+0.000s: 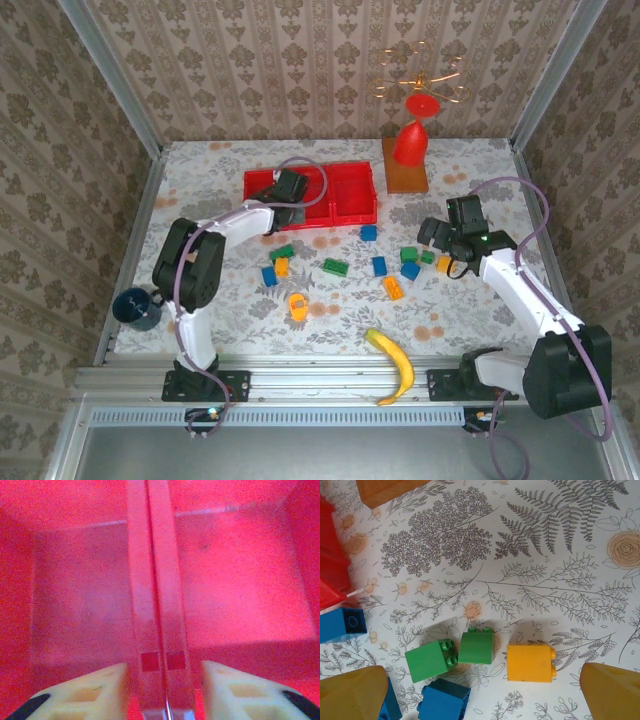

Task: Sort the legos into containers by color
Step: Rotate the container at the top-center of the table, then pick up the lego from the middle-left of the table.

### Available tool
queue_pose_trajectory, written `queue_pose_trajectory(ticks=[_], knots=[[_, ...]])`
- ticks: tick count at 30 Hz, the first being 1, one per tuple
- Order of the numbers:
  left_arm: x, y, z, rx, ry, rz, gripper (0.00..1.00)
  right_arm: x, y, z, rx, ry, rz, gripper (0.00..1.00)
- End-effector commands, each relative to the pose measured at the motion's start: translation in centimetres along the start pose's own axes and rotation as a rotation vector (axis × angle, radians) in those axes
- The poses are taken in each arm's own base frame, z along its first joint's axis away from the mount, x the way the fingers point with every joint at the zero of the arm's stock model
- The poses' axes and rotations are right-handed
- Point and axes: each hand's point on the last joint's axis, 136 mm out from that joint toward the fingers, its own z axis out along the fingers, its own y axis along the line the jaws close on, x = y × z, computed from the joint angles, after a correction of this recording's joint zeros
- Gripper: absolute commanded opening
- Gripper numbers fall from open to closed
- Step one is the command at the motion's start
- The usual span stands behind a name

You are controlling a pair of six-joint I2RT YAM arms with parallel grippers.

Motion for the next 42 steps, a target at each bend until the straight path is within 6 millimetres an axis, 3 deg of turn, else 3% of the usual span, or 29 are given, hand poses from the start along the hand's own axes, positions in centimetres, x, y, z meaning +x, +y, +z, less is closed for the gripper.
queue_pose_trajectory(ticks=[1, 6, 11, 17, 23, 31, 35, 42], knots=[[-3.2, 0.0, -3.2, 0.013, -0.081, 0.011, 0.47, 0.2, -0.3, -0.1, 0.025, 0.007, 0.015, 1.0], [-4.7, -0.1, -6.2, 0.053, -0.123, 0.002, 0.53, 0.0, -0.5, -0.2, 0.037, -0.002, 0.027, 1.0], [-3.7, 0.8, -9.2, 0.053, -0.152, -0.016, 0.59, -0.2, -0.8, -0.3, 0.057, -0.02, 0.043, 1.0], [1.8, 2.3, -11.9, 0.024, -0.108, -0.03, 0.77, 0.0, -1.4, -0.5, 0.092, -0.012, 0.044, 1.0], [8.0, 1.9, -14.9, 0.02, -0.046, 0.0, 1.0, 0.2, -1.6, -0.4, 0.101, -0.014, 0.051, 1.0], [13.9, -0.1, -17.2, 0.098, 0.046, 0.045, 0.96, 1.0, -1.8, 0.0, 0.109, 0.004, 0.051, 1.0], [16.6, -1.2, -17.0, 0.143, 0.112, 0.06, 0.91, 1.2, -1.9, 0.0, 0.114, 0.01, 0.047, 1.0], [19.7, -3.0, -16.7, 0.177, 0.193, 0.148, 0.84, 1.2, -1.7, 0.2, 0.11, 0.016, 0.044, 1.0]])
